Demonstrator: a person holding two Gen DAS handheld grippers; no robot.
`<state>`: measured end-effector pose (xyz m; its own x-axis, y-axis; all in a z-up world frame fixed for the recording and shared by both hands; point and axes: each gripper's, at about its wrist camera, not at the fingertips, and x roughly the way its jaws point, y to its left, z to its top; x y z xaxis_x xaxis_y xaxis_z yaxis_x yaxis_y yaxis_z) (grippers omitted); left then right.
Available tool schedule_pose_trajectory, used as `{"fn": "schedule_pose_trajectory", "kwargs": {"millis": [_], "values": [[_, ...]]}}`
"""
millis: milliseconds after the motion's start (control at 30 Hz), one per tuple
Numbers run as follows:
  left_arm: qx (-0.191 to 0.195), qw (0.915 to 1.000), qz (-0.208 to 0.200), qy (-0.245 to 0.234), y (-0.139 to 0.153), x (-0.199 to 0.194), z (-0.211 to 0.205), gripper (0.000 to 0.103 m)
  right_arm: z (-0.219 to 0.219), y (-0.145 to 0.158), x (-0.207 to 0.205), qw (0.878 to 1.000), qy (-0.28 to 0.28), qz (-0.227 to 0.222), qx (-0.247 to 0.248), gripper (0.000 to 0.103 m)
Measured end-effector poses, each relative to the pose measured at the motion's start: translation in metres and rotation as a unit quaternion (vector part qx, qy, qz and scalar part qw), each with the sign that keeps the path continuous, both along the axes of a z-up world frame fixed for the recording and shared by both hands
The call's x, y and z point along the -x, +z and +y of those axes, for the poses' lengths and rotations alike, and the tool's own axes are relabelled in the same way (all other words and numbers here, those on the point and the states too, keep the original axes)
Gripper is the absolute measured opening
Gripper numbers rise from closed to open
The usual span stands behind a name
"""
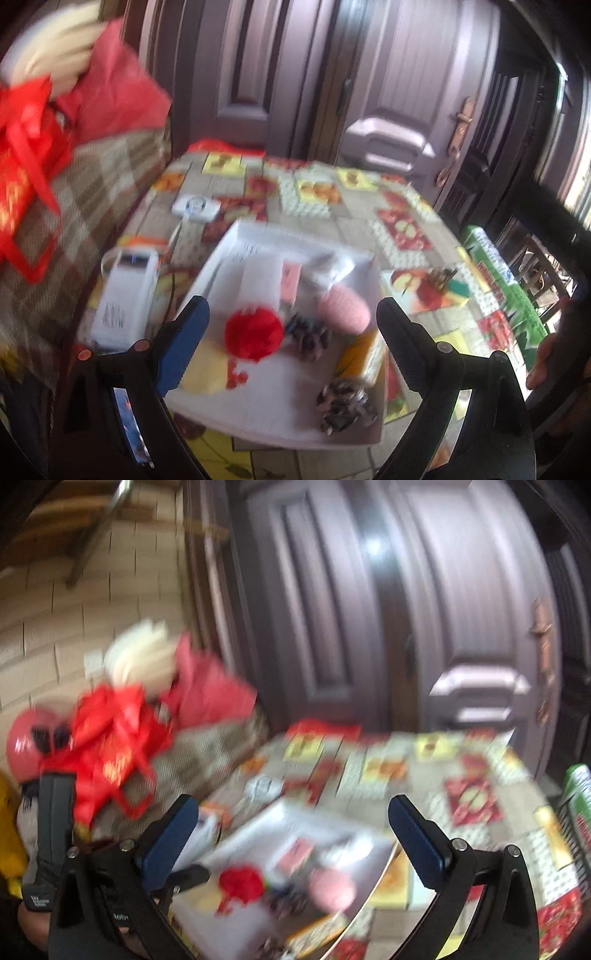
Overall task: Organize soft objects
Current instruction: 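Move both tools back over the remaining items on the table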
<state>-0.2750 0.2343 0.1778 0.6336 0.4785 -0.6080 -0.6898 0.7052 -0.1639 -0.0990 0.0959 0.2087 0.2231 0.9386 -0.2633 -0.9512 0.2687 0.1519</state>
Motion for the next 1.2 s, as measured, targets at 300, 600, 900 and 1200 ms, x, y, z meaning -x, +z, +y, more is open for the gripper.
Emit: {"fn": "schedule_pose_trajectory", "kwargs": {"millis": [300, 600, 900, 1200], "values": [[-0.055, 0.9964, -0.035, -0.055, 0.037, -0.027, -0.047, 0.093, -0.03, 0.014, -0.023, 0.999, -0.025, 0.03, -0.024, 0.103], [-0.035, 0.9951, -0.054, -0.076, 0.038, -0.047, -0.067, 0.093, -0.063, 0.014, -0.049, 0.995, -0.061, 0.065, -0.043, 0.103], [-0.024, 0.9944, -0.049, -0.091, 0.033, -0.08, -0.089, 0.093, -0.088, 0.015, -0.067, 0.994, -0.08, 0.053, -0.048, 0.103], [-0.012, 0.9937, -0.043, -0.103, 0.027, -0.123, -0.111, 0.093, -0.12, 0.017, -0.1, 0.992, -0.111, 0.044, -0.047, 0.103]]}}
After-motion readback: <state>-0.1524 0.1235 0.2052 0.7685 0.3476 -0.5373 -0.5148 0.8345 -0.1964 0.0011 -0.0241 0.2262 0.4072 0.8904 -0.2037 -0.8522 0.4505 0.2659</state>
